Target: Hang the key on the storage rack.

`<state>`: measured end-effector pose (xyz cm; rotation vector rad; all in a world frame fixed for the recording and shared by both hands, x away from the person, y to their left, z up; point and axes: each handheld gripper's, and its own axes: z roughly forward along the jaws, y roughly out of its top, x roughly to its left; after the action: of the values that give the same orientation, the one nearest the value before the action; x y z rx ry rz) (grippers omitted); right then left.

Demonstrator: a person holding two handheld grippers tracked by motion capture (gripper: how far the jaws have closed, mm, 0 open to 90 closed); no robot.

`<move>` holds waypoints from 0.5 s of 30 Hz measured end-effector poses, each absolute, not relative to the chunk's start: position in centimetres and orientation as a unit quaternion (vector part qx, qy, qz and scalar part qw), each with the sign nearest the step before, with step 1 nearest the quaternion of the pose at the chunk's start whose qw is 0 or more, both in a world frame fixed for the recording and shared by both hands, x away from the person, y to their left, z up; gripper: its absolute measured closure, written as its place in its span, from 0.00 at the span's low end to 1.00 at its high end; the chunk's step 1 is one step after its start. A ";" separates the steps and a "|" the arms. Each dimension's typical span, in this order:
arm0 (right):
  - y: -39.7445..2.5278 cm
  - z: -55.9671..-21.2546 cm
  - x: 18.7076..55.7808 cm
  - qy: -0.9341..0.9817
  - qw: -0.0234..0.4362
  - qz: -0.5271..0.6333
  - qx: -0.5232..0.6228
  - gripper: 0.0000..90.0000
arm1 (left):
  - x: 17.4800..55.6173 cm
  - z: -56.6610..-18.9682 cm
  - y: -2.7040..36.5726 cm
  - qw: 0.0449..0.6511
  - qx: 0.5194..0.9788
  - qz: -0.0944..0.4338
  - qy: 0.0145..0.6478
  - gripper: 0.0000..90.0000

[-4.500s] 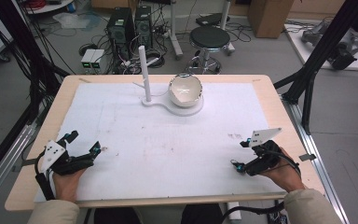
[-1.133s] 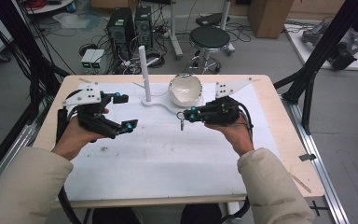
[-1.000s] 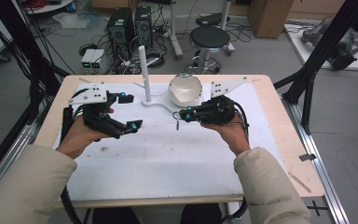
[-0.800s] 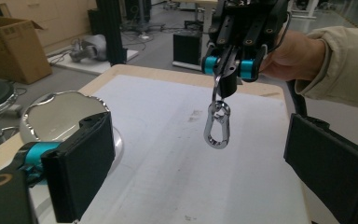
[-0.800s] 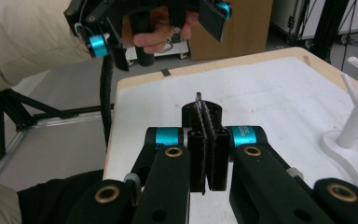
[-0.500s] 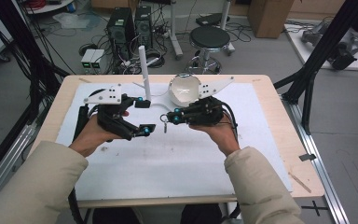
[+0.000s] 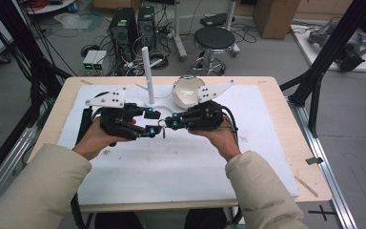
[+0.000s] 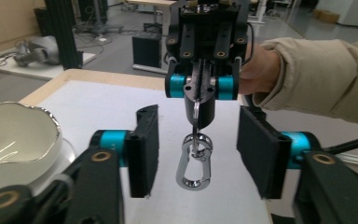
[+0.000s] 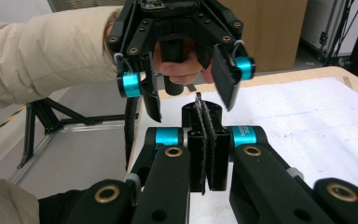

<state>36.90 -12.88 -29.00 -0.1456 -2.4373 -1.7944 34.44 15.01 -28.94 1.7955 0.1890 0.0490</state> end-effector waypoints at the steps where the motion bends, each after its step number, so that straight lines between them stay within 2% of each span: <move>1: -12.9 -29.0 36.9 -0.803 0.056 -0.592 -0.047 0.99 | 34.4 -28.9 15.0 0.618 0.781 0.020 0.083 0.61; 8: -12.8 -29.1 36.9 -0.798 0.056 -0.599 -0.041 0.99 | 34.6 -29.1 15.1 0.616 0.782 0.010 0.094 0.77; 15: -12.7 -29.1 36.9 -0.798 0.060 -0.598 -0.041 0.99 | 34.6 -29.2 15.1 0.611 0.786 0.002 0.094 0.86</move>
<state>36.95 -12.74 -29.11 -0.1251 -2.4170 -1.8094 34.63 15.14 -29.17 1.8150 0.2158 0.0052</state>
